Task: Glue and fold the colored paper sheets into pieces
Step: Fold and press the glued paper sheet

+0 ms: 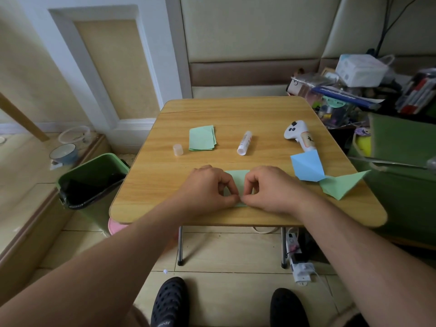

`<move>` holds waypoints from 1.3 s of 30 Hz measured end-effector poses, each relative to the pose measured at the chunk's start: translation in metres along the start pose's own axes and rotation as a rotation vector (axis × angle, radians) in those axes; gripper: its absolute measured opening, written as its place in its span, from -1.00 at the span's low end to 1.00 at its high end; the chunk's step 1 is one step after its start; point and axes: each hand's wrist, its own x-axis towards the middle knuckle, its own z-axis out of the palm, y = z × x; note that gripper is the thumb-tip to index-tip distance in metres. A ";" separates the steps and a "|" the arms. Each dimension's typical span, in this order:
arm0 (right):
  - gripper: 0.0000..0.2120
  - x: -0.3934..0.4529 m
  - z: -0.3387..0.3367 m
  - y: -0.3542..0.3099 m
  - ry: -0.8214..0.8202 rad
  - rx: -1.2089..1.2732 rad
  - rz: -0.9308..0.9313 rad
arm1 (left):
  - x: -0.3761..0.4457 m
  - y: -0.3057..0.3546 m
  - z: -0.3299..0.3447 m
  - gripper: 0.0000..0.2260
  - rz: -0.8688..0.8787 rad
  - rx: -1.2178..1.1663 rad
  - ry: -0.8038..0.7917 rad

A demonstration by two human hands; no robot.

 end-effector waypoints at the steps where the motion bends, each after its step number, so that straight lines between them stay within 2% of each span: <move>1: -0.87 -0.001 0.000 0.001 -0.004 0.005 -0.006 | 0.000 -0.001 -0.001 -0.82 -0.002 0.013 -0.012; 8: -0.84 0.002 -0.005 0.016 -0.056 0.060 0.039 | -0.003 -0.012 -0.019 -0.69 -0.004 0.025 -0.109; 10: -0.88 0.003 -0.009 0.023 -0.085 0.091 0.065 | -0.003 -0.016 -0.024 -0.74 -0.047 -0.076 -0.109; 12: -0.92 0.006 -0.010 0.026 -0.045 0.153 0.083 | 0.000 -0.020 -0.024 -0.86 -0.093 -0.149 -0.030; 14: -0.92 0.010 -0.010 0.024 0.063 0.198 0.097 | 0.007 -0.024 -0.017 -0.92 -0.107 -0.089 0.076; 17: -0.84 0.021 -0.005 0.017 0.177 0.114 0.099 | 0.016 -0.028 -0.007 -0.80 -0.113 0.054 0.149; 20: -0.76 0.031 0.004 0.018 0.175 -0.036 0.087 | 0.020 -0.027 -0.003 -0.75 -0.109 0.160 0.158; 25: -0.73 0.036 0.012 0.018 0.158 -0.172 0.101 | 0.021 -0.026 -0.004 -0.73 -0.024 0.280 0.179; 34: -0.70 0.036 0.010 0.016 0.175 -0.186 0.078 | 0.022 -0.014 -0.003 -0.62 -0.020 0.386 0.215; 39: -0.70 0.037 0.009 0.014 0.180 -0.187 0.087 | 0.025 -0.010 -0.001 -0.67 -0.059 0.388 0.207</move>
